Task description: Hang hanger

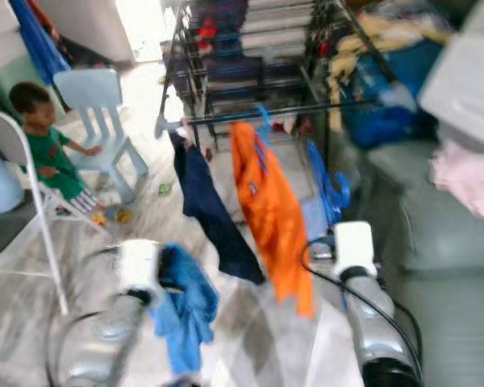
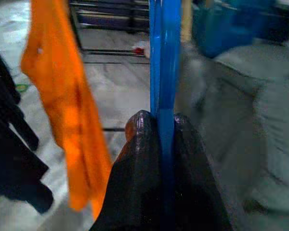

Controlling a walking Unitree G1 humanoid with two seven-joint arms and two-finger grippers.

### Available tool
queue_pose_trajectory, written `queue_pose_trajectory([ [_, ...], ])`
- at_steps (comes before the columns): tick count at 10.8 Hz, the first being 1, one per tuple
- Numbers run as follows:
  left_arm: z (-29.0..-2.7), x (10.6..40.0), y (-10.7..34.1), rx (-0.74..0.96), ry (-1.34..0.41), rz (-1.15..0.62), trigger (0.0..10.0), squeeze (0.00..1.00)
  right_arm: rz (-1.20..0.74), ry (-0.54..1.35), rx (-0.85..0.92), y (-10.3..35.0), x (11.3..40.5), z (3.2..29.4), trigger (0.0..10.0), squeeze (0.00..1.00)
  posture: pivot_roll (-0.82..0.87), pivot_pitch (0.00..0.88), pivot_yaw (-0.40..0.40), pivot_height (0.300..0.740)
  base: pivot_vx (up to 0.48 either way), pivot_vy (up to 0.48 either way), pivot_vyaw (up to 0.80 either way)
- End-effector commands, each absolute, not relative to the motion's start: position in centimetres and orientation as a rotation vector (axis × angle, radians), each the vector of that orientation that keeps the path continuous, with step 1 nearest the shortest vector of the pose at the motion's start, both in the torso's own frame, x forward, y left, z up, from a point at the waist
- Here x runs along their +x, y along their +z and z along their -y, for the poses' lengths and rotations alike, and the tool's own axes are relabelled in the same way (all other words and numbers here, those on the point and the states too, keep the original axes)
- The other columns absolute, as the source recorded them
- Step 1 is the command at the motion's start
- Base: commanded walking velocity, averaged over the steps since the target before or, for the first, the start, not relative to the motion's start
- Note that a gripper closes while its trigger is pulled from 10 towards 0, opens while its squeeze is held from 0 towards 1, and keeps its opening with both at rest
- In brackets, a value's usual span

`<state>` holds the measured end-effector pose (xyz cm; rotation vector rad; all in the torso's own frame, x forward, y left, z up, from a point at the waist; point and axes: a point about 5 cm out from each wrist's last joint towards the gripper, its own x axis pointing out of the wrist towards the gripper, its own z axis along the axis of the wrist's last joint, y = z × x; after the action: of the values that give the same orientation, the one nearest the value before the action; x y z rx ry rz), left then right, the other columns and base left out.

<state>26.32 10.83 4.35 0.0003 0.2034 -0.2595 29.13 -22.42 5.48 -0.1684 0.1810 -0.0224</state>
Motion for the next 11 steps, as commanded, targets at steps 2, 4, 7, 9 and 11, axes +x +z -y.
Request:
queue_pose_trajectory([
  [2,-11.82,26.75,4.75,0.028,-0.232,-0.183,10.0,0.0,-0.167,0.001,-0.158,5.85,29.68,21.49,10.0,0.0,-0.12,0.0,0.096,0.74,-0.306,0.0,0.0],
  [4,-11.76,26.81,4.77,0.028,-0.232,-0.182,10.0,0.0,-0.171,-0.014,-0.17,5.83,29.71,21.69,10.0,0.0,-0.12,0.0,0.094,0.74,-0.306,0.0,0.0],
  [7,-11.69,26.86,4.72,0.029,-0.232,-0.181,10.0,0.0,-0.175,-0.012,-0.173,5.86,29.78,21.73,10.0,0.0,-0.13,0.0,0.092,0.74,-0.298,0.0,0.0],
  [9,-11.67,26.86,4.74,0.023,-0.229,-0.178,10.0,0.0,-0.176,-0.012,-0.172,5.86,29.82,21.72,10.0,0.0,-0.13,0.0,0.092,0.74,0.0,0.0,0.0],
  [11,-11.69,26.87,4.65,-0.001,-0.227,-0.186,10.0,0.0,-0.177,-0.007,-0.179,5.86,29.85,21.62,10.0,0.0,-0.13,0.0,0.091,0.74,0.0,0.0,0.0],
])
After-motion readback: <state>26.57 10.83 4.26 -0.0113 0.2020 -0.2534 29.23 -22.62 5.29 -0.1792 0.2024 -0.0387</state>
